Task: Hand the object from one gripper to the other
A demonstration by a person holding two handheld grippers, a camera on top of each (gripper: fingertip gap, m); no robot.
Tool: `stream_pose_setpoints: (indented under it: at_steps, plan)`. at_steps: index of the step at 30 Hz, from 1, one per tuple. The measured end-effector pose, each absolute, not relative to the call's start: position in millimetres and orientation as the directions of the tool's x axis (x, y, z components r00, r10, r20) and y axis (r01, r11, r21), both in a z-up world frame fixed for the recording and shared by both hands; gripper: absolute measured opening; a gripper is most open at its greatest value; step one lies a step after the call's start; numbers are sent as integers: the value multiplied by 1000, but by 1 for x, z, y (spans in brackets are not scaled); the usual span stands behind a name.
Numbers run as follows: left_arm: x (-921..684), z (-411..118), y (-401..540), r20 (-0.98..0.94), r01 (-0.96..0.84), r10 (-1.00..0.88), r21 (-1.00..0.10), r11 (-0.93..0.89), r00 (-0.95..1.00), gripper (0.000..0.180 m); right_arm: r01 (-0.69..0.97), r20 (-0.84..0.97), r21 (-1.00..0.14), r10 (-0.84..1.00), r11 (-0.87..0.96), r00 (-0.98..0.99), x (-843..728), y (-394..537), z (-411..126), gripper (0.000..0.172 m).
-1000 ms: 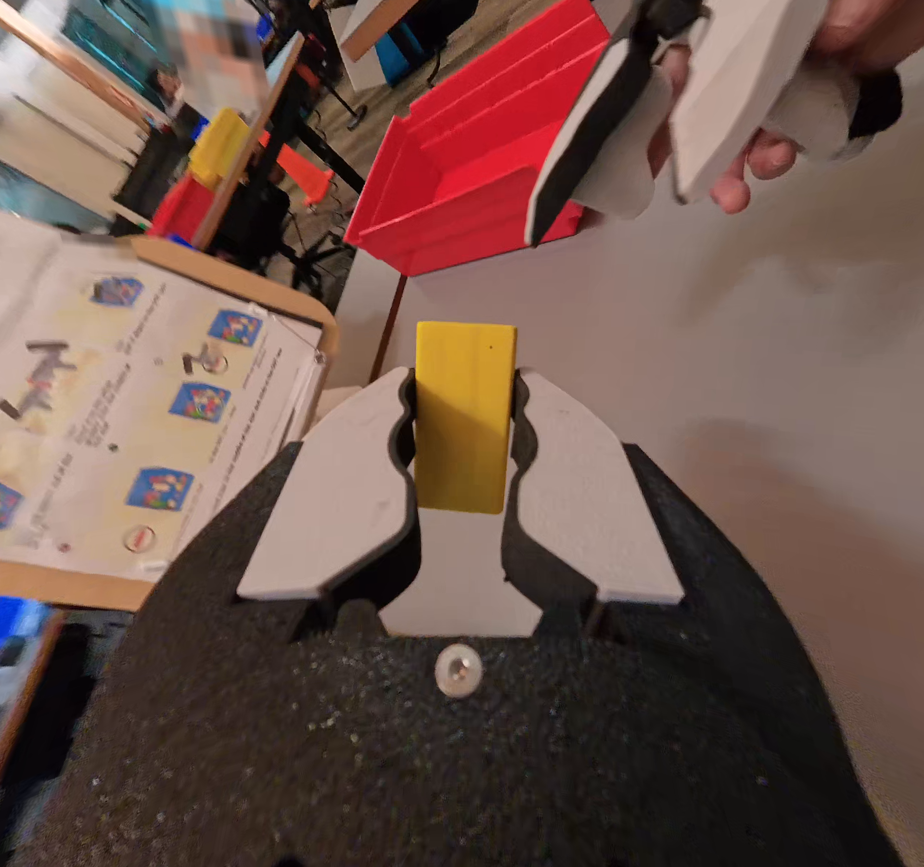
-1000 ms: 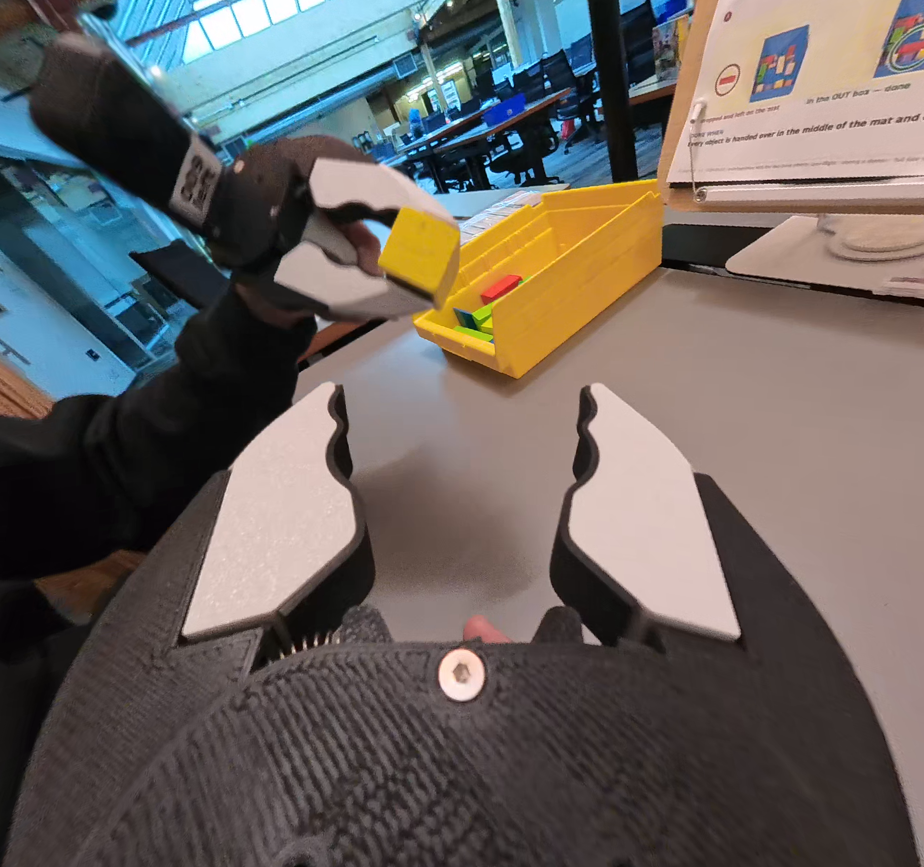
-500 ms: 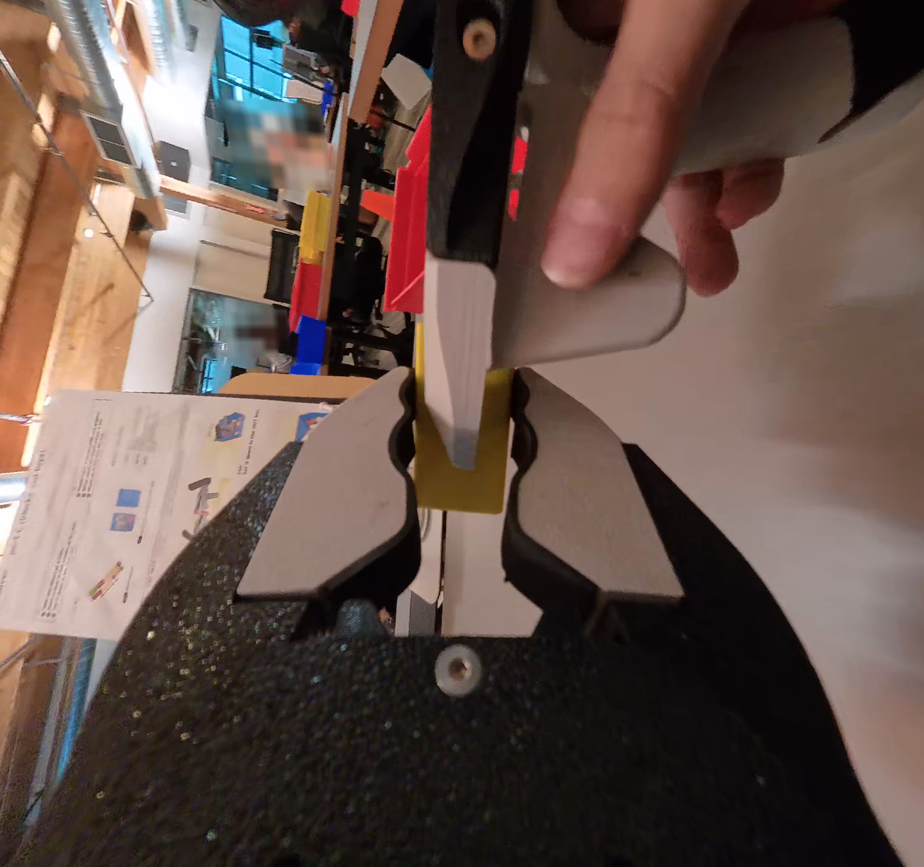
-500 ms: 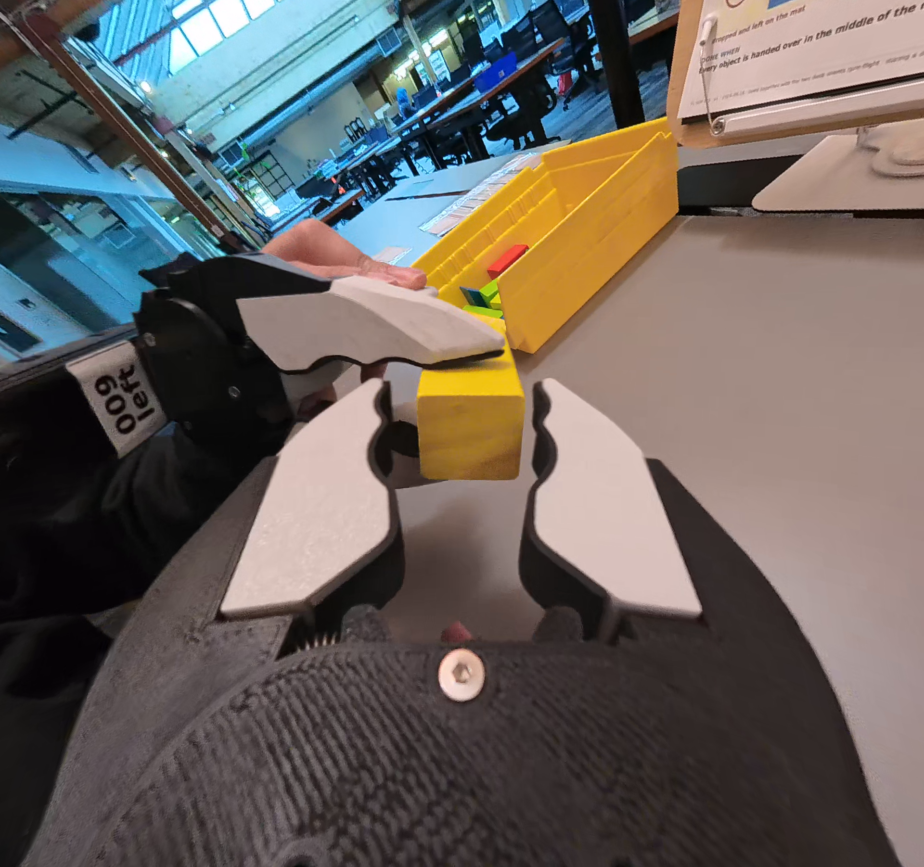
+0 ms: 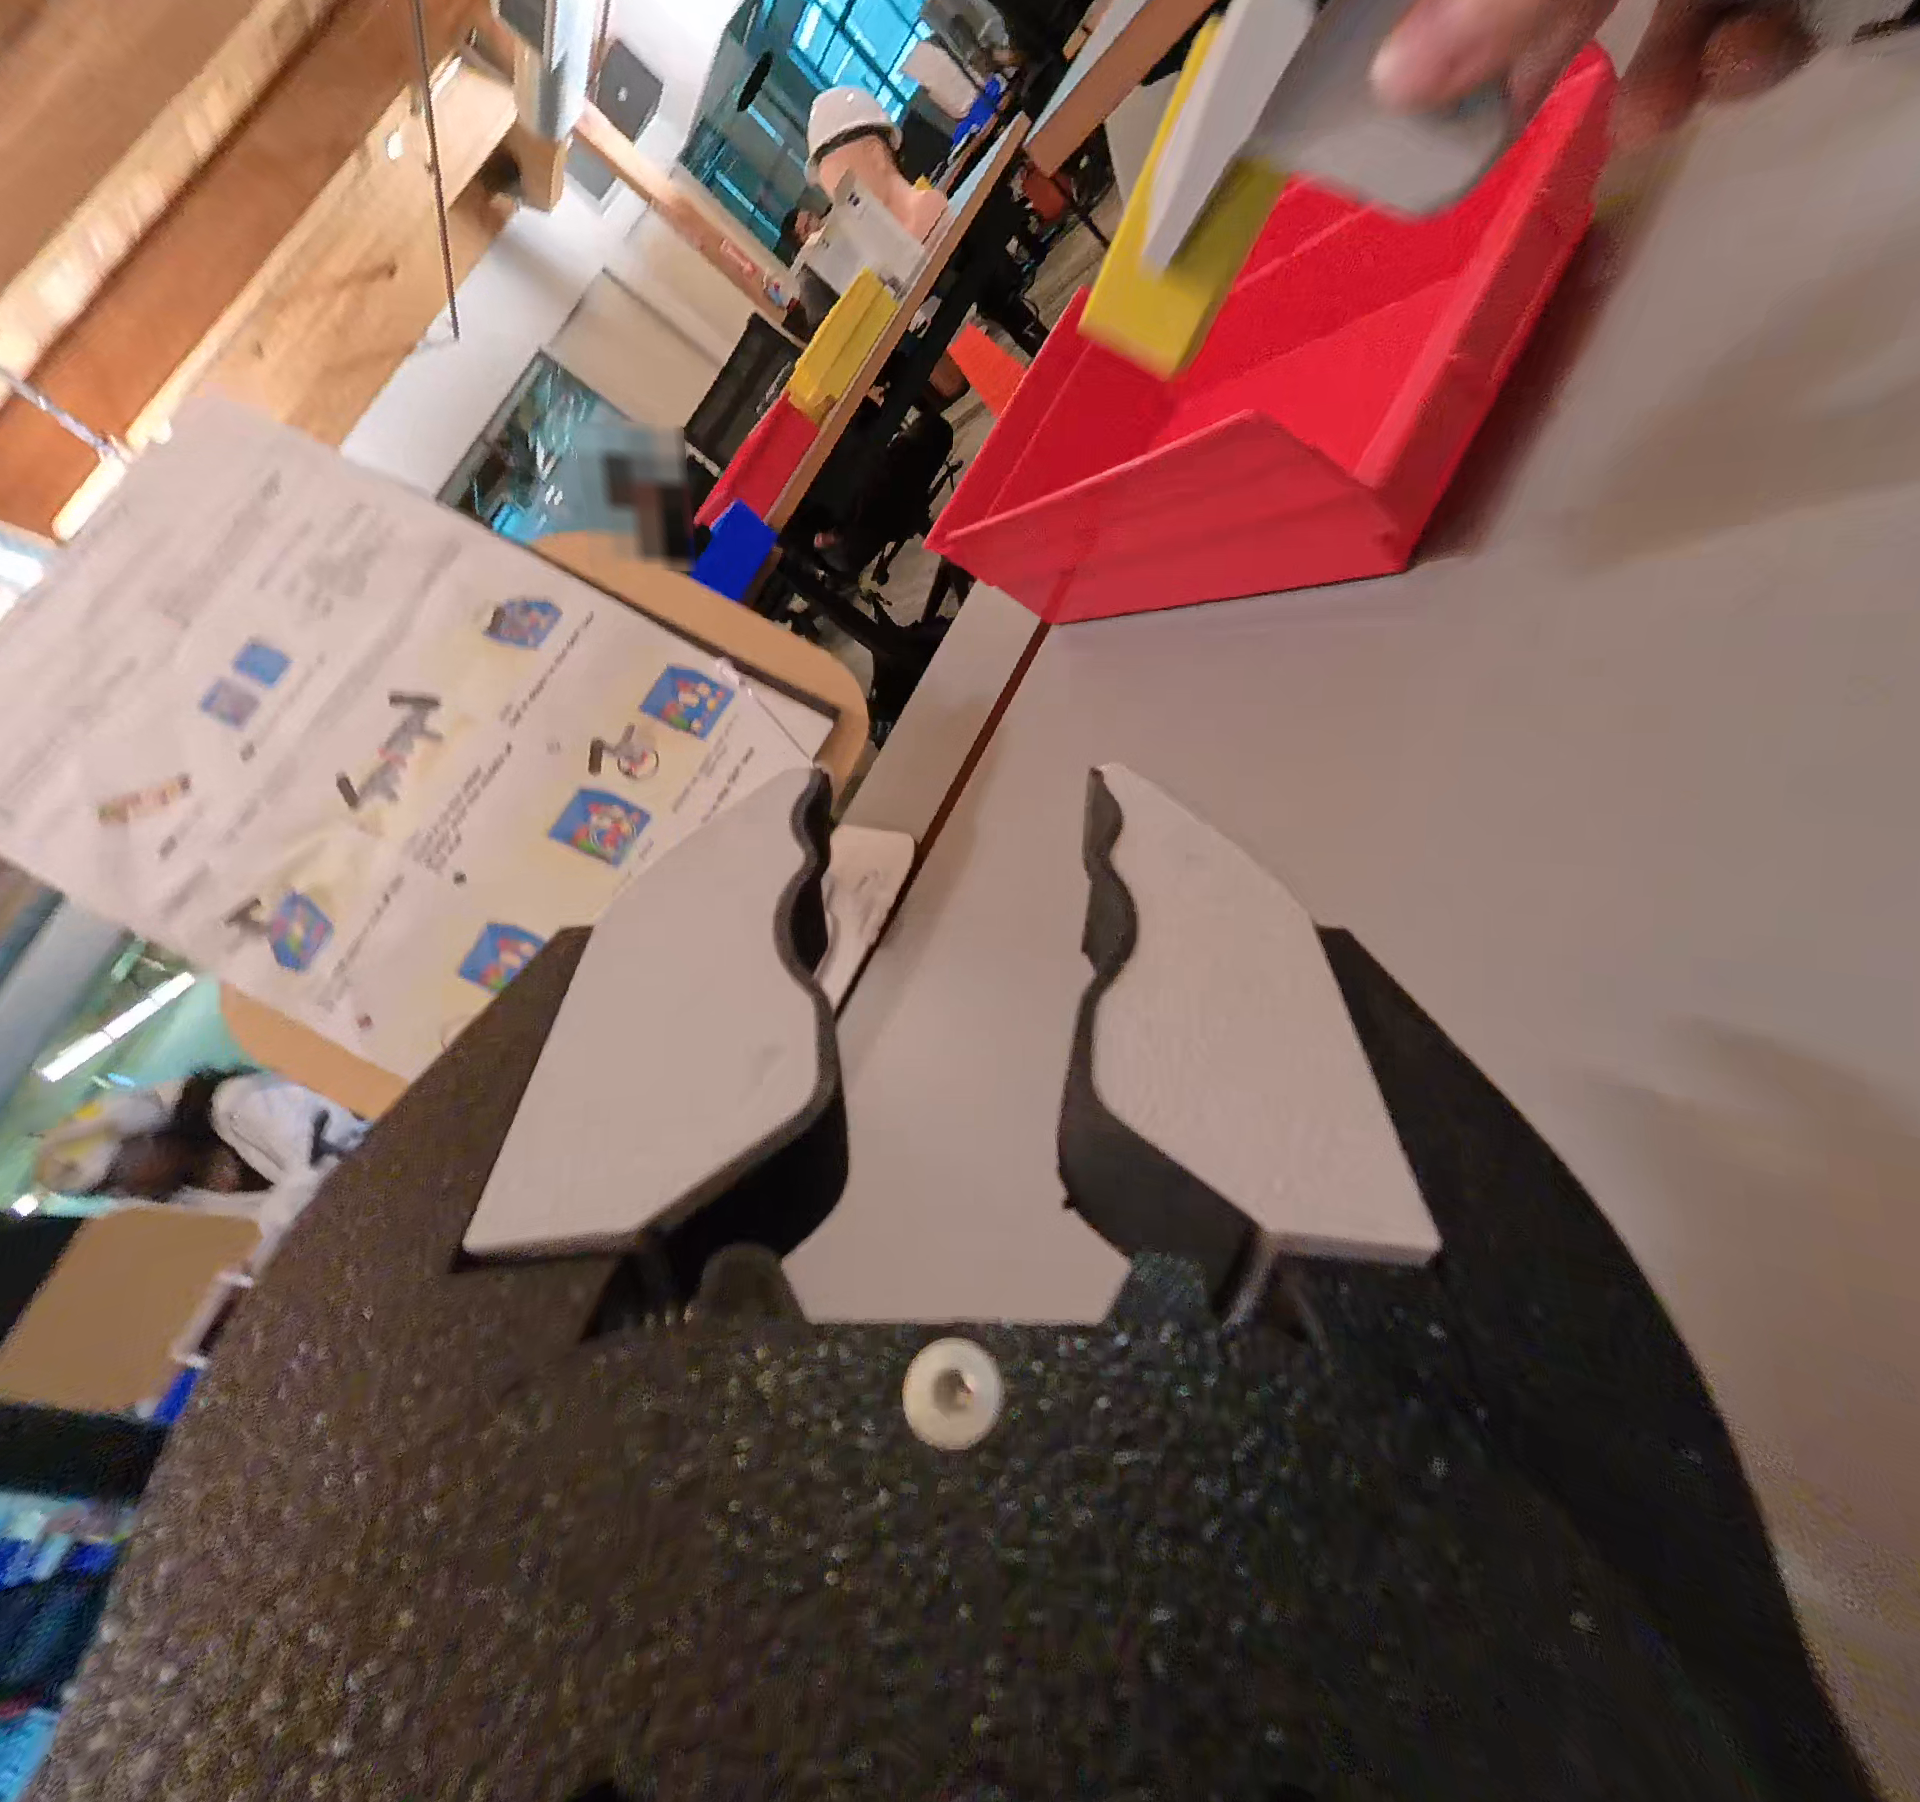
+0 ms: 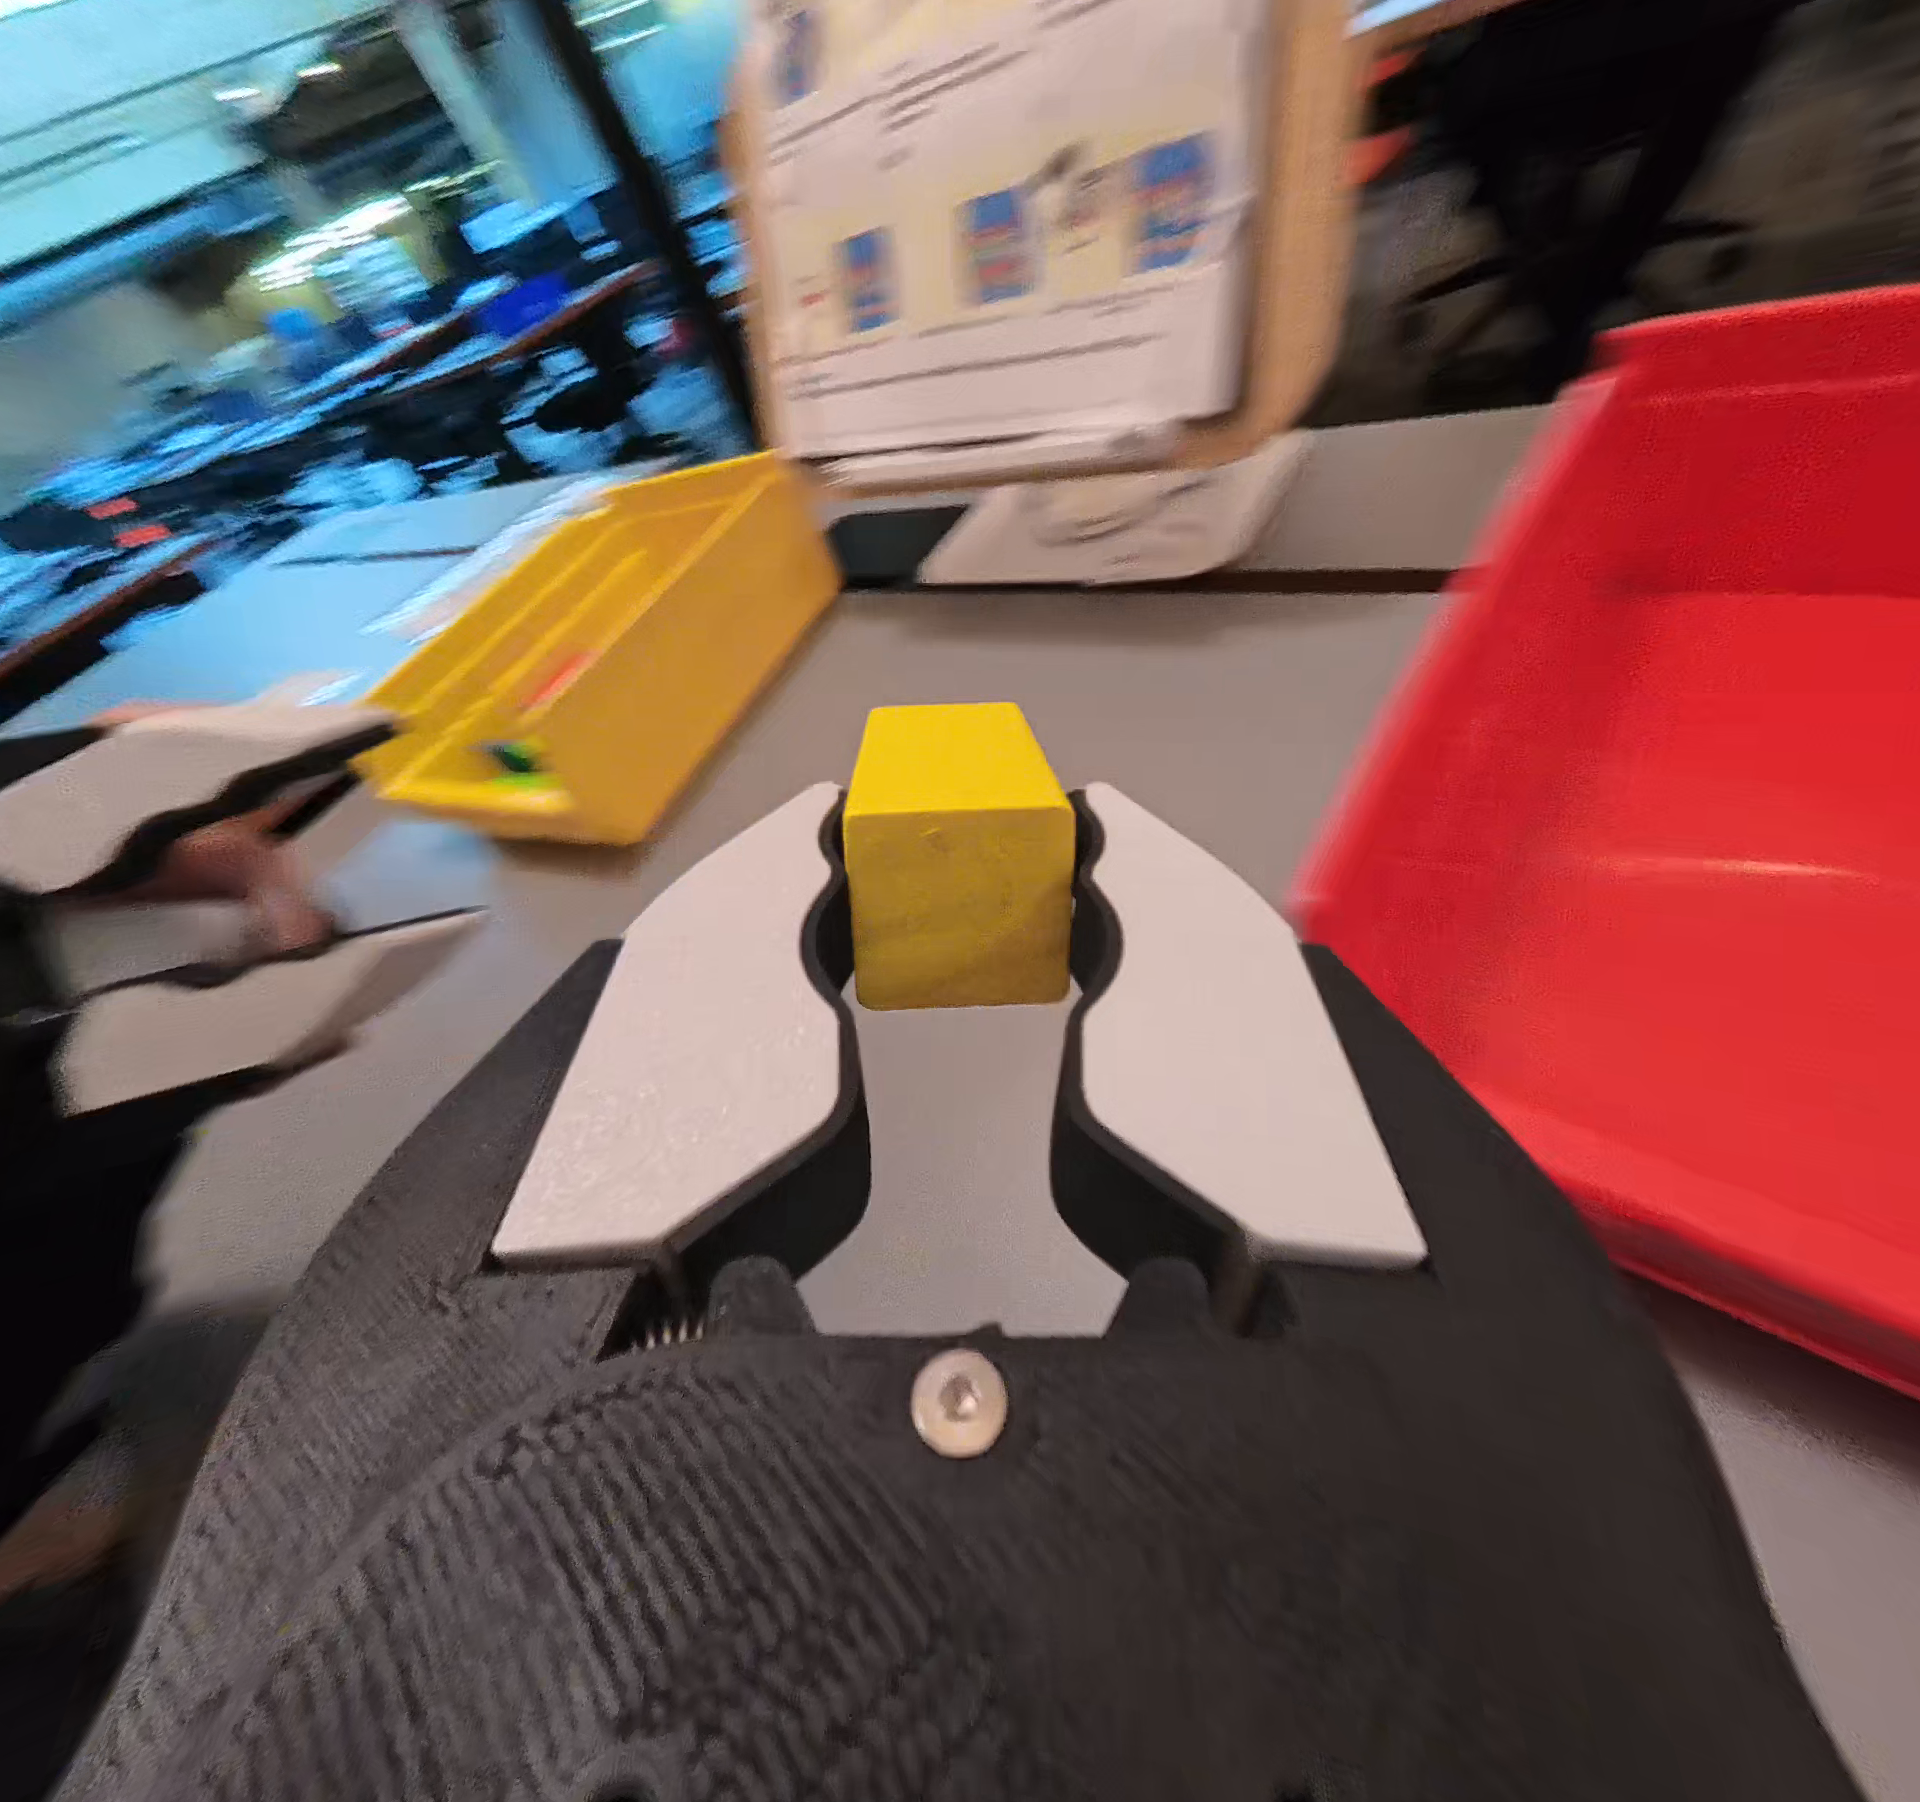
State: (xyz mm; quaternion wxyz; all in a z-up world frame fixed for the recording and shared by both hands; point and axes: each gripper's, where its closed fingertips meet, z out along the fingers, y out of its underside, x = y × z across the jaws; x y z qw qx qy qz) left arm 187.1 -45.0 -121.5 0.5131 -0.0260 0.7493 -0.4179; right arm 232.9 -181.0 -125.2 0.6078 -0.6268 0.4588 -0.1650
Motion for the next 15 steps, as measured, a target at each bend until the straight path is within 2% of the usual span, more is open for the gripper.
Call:
stream_pose_setpoints:
  at_steps: [3, 5, 7, 10, 15]
  plan:
    - [187, -129, -27, -690, 330, -517, -709, 623, -506, 42, -307, -262, -938, -908, 161, 326, 256, -257, -130, 39]
    - [188, -137, -18, -673, 299, -531, -721, 625, -515, 40, -345, -276, -921, -926, 179, 257, 266, -281, -149, 39]
    - [189, -144, -10, -669, 266, -540, -720, 641, -511, 39, -394, -314, -896, -920, 206, 235, 273, -284, -172, 39]
    - [193, -152, 3, -656, 208, -566, -725, 657, -499, 36, -424, -278, -889, -940, 175, 196, 283, -282, -195, 39]
    - [199, -152, 27, -527, 85, -689, -820, 566, -499, 34, -400, -204, -908, -965, 123, 166, 291, -279, -200, 39]
